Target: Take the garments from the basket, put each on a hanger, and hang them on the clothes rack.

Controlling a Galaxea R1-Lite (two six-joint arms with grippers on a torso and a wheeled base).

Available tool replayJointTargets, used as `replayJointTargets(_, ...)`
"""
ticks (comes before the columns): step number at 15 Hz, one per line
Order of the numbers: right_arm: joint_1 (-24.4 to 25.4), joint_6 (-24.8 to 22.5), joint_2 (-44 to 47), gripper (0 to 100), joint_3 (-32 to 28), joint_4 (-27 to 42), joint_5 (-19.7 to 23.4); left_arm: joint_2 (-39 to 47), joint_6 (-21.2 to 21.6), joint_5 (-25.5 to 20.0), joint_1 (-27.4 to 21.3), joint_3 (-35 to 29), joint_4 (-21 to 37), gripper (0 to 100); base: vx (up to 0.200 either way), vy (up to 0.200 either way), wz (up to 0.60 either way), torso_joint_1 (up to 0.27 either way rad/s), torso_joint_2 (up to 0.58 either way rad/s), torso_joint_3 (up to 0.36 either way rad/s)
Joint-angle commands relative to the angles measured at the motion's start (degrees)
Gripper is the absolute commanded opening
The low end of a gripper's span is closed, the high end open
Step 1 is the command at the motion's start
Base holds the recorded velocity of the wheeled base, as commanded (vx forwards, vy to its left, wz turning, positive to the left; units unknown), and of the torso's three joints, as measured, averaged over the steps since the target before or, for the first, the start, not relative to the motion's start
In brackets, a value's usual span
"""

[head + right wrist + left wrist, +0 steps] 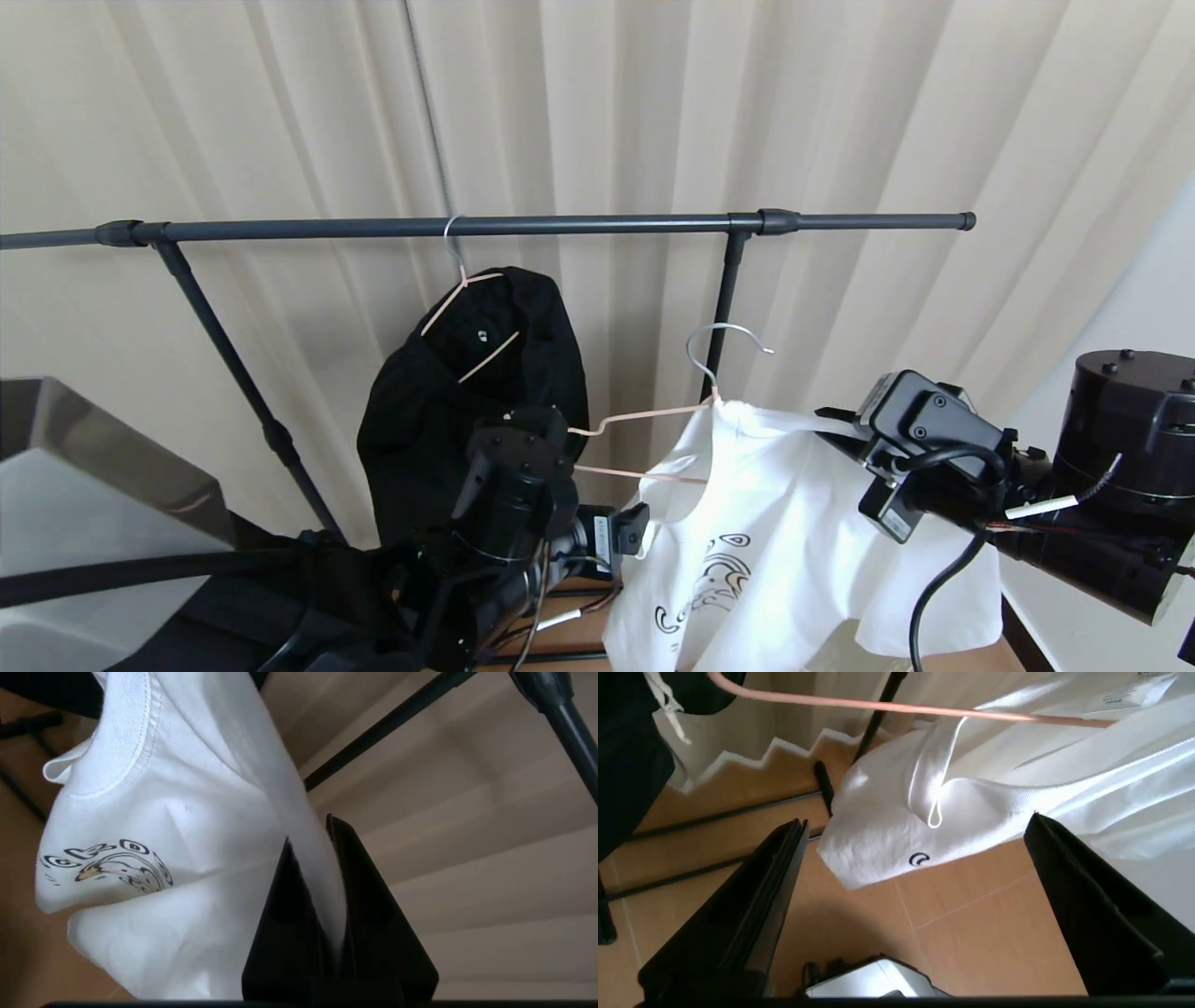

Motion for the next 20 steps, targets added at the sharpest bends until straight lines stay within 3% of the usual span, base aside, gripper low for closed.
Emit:
replayJointTargets(1, 0.52, 0.06, 0.14, 0, 0.26, -0.02, -0.04, 4.75, 0.08, 2.3, -0.86, -2.56, -0.09, 100, 0.0, 0.0, 0.0, 0.0, 0.0, 0.0)
replayJointTargets(4, 1.49, 0.06, -1.36, 0, 0.87, -0.02, 0.05, 8.0, 0.08, 6.6, -1.12, -4.94, -0.18, 100, 0.0, 0.0, 0.0, 0.0, 0.0, 0.0)
replayJointTargets(11, 2.37, 0.06, -4.61, 0, 1.49, 0.33, -0.04, 12.66, 0.52, 10.38, -1.12, -8.45, 0.0, 100, 0.0, 0.0, 0.0, 0.0, 0.0, 0.0)
replayJointTargets(20, 0.17, 0.94, -5.58, 0, 0.7, 0.06, 0.05, 13.45, 0.61, 12.49, -0.77, -4.85, -0.44, 100, 0.0, 0.0, 0.0, 0.0, 0.0, 0.0)
